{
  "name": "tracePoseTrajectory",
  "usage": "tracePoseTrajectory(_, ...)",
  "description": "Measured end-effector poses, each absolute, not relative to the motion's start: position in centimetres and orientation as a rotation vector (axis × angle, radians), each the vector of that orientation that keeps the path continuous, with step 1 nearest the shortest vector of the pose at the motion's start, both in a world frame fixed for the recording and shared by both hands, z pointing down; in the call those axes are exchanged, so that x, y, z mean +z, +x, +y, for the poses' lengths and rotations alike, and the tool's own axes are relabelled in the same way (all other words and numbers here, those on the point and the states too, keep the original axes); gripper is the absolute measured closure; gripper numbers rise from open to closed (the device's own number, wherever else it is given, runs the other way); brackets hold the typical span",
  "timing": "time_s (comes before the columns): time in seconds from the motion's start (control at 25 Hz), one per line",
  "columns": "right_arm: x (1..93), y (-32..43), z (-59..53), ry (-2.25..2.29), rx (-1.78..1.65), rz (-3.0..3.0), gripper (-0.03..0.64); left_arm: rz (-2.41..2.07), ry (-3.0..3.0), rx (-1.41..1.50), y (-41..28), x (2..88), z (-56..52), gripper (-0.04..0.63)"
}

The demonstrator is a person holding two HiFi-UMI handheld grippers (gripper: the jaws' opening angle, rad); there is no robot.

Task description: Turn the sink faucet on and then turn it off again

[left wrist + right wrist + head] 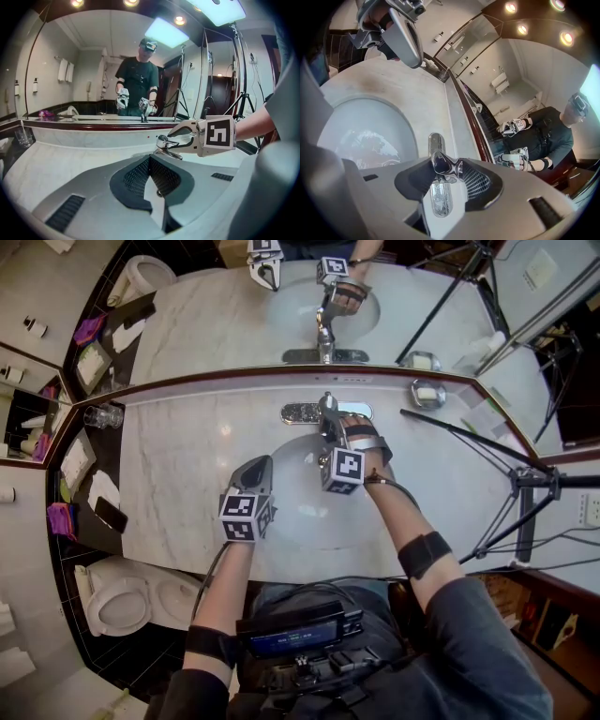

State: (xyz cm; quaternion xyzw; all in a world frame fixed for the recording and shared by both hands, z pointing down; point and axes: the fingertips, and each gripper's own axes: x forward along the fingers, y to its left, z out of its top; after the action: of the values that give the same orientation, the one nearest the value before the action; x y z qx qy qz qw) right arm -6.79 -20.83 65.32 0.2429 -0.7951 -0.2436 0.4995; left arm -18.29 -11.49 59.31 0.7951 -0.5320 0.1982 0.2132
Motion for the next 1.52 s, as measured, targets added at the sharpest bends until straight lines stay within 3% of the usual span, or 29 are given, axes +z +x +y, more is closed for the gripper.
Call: tracePoseTrajectory(1.52, 62.6, -6.8, -24.6, 0.642, -0.380, -2.035, 0.440, -1.495, 2.184, 0.541, -19.0, 59.4, -10.9, 0.594)
